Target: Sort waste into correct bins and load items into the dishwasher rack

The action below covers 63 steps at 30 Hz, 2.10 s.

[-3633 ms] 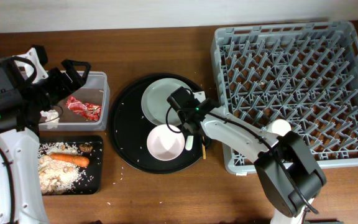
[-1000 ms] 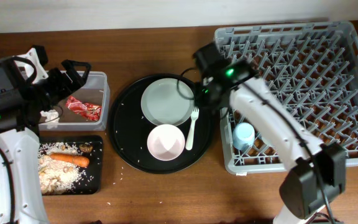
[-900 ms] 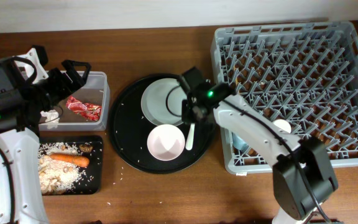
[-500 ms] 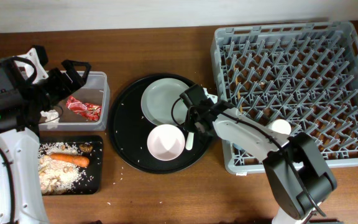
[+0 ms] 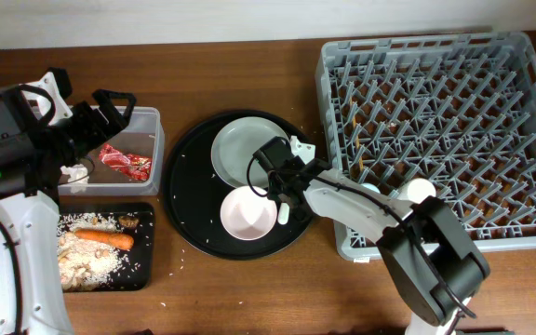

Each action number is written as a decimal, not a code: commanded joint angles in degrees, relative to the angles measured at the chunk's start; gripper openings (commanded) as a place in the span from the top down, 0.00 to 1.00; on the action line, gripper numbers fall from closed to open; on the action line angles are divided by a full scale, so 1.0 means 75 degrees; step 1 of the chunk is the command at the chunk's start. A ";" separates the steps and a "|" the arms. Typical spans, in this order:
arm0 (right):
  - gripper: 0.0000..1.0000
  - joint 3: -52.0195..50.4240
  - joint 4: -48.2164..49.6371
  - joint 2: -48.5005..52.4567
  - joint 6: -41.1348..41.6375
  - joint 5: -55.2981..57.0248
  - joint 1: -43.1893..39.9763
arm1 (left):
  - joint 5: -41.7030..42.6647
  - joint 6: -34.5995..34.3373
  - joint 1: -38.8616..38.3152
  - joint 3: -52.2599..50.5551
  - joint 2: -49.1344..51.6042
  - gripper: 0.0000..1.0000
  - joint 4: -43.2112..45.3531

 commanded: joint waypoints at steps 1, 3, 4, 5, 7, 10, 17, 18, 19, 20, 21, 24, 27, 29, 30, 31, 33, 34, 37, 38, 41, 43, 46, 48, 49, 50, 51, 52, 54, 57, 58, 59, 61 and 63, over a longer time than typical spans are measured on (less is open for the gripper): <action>0.71 -0.0041 0.0050 0.0274 0.0096 0.0207 0.0041 | 0.0003 -0.0047 0.0012 0.0020 -0.0061 0.01 0.0012; 0.71 -0.0041 0.0131 0.0595 0.0093 0.0210 0.0041 | 0.0003 -0.0047 0.0012 0.0020 -0.0061 0.01 0.0012; 0.71 -0.0041 0.0093 0.0662 0.0093 0.0207 0.0041 | 0.0000 -0.0047 0.0012 0.0020 -0.0061 0.01 0.0012; 0.75 -0.0038 0.0038 0.0659 0.0093 0.0201 0.0041 | 0.0003 -0.0047 0.0012 0.0020 -0.0061 0.01 0.0012; 0.87 -0.0023 -0.0015 0.0653 0.0090 0.0169 0.0041 | 0.0000 -0.0047 0.0012 0.0020 -0.0061 0.01 0.0012; 0.96 -0.0006 -0.0017 0.0650 0.0087 0.0122 0.0041 | 0.0003 -0.0047 0.0012 0.0020 -0.0061 0.01 0.0012; 0.96 0.0921 -0.0697 -0.0420 -0.1253 0.0038 0.0032 | 0.0000 -0.0047 0.0012 0.0020 -0.0061 0.01 0.0012; 0.96 0.0921 -0.0775 -0.0568 -0.1358 0.0035 0.0023 | 0.0003 -0.0047 0.0012 0.0020 -0.0061 0.01 0.0012; 0.96 0.0921 -0.0854 -0.0711 -0.1437 0.0047 0.0015 | 0.0003 -0.0047 0.0012 0.0020 -0.0061 0.01 0.0012; 0.96 0.0921 -0.1008 -0.1008 -0.1472 0.0064 -0.0213 | 0.0000 -0.0047 0.0012 0.0020 -0.0061 0.01 0.0012; 0.96 0.0921 -0.1084 -0.1157 -0.1577 0.0061 -0.0396 | 0.0000 -0.0047 0.0012 0.0020 -0.0061 0.01 0.0012; 0.96 0.0950 -0.1160 -0.1979 -0.2882 0.0032 -0.1413 | 0.0000 -0.0047 0.0012 0.0020 -0.0061 0.01 0.0012; 0.96 0.1151 -0.1102 -0.2643 -0.4182 0.0029 -0.2524 | 0.0003 -0.0047 0.0012 0.0020 -0.0061 0.01 0.0012; 0.96 0.1148 -0.0985 -0.2632 -0.5246 0.0035 -0.3197 | 0.0003 -0.0047 0.0012 0.0020 -0.0061 0.01 0.0012; 0.96 0.1148 -0.0991 -0.2562 -0.5415 0.0032 -0.3427 | 0.0000 -0.0047 0.0012 0.0020 -0.0061 0.01 0.0012; 0.96 0.1148 -0.0991 -0.2296 -0.5412 0.0026 -0.3791 | 0.0003 -0.0047 0.0012 0.0020 -0.0061 0.01 0.0012; 0.96 0.1125 -0.0927 -0.1909 -0.5455 0.0000 -0.3960 | 0.0000 -0.0047 0.0012 0.0020 -0.0061 0.01 0.0012; 0.96 0.1125 -0.0635 -0.1524 -0.5735 0.0006 -0.3975 | 0.0003 -0.0047 0.0012 0.0020 -0.0061 0.01 0.0012; 0.95 0.1218 -0.0236 -0.1343 -0.5782 0.0006 -0.3975 | 0.0003 -0.0047 0.0012 0.0020 -0.0061 0.01 0.0012; 0.94 0.1390 -0.0356 -0.1588 -0.5782 0.0006 -0.3975 | 0.0003 -0.0047 0.0012 0.0020 -0.0061 0.01 0.0012; 0.89 0.1766 -0.0886 -0.2524 -0.5779 -0.0373 -0.3896 | 0.0003 -0.0047 0.0012 0.0020 -0.0061 0.01 0.0012; 0.88 0.1778 -0.0979 -0.3019 -0.5776 -0.1204 -0.3774 | 0.0000 -0.0047 0.0012 0.0020 -0.0061 0.01 0.0012; 0.83 0.1775 -0.1090 -0.3209 -0.5776 -0.2824 -0.3209 | 0.0003 -0.0047 0.0012 0.0020 -0.0061 0.01 0.0012; 0.82 0.1775 -0.1061 -0.3188 -0.5779 -0.2739 -0.2771 | 0.0003 -0.0047 0.0012 0.0020 -0.0061 0.01 0.0012; 0.82 0.1775 -0.1049 -0.3083 -0.5779 -0.2722 -0.2506 | 0.0000 -0.0047 0.0012 0.0020 -0.0061 0.01 0.0012; 0.79 0.1775 -0.1061 -0.2844 -0.5782 -0.2722 -0.2206 | 0.0000 -0.0047 0.0012 0.0020 -0.0061 0.01 0.0012; 0.76 0.1775 -0.1081 -0.2617 -0.5782 -0.2722 -0.2008 | 0.0003 -0.0047 0.0012 0.0020 -0.0061 0.01 0.0012; 0.72 0.1775 -0.1075 -0.2308 -0.5782 -0.2722 -0.1798 | 0.0000 -0.0047 0.0012 0.0020 -0.0061 0.01 0.0012; 0.66 0.1775 -0.0743 -0.1475 -0.5776 -0.2725 -0.1425 | 0.0003 -0.0044 0.0012 0.0020 -0.0061 0.01 0.0012; 0.55 0.1775 0.0000 0.0070 -0.5776 -0.2722 -0.1195 | 0.0003 -0.0044 0.0012 0.0020 -0.0061 0.01 0.0012; 0.55 0.1775 0.0361 0.0493 -0.5773 -0.2719 -0.1212 | 0.0000 -0.0047 0.0012 0.0020 -0.0061 0.01 0.0012; 0.55 0.1775 0.0635 0.0778 -0.5738 -0.2719 -0.1209 | 0.0000 -0.0047 0.0012 0.0020 -0.0061 0.01 0.0012; 0.55 0.1775 0.1113 0.1241 -0.5365 -0.2512 -0.1209 | 0.0003 -0.0047 0.0012 0.0020 -0.0061 0.01 0.0012; 0.55 0.1775 0.1274 0.1326 -0.5342 -0.2165 -0.1209 | 0.0000 -0.0047 0.0012 0.0020 -0.0061 0.01 0.0012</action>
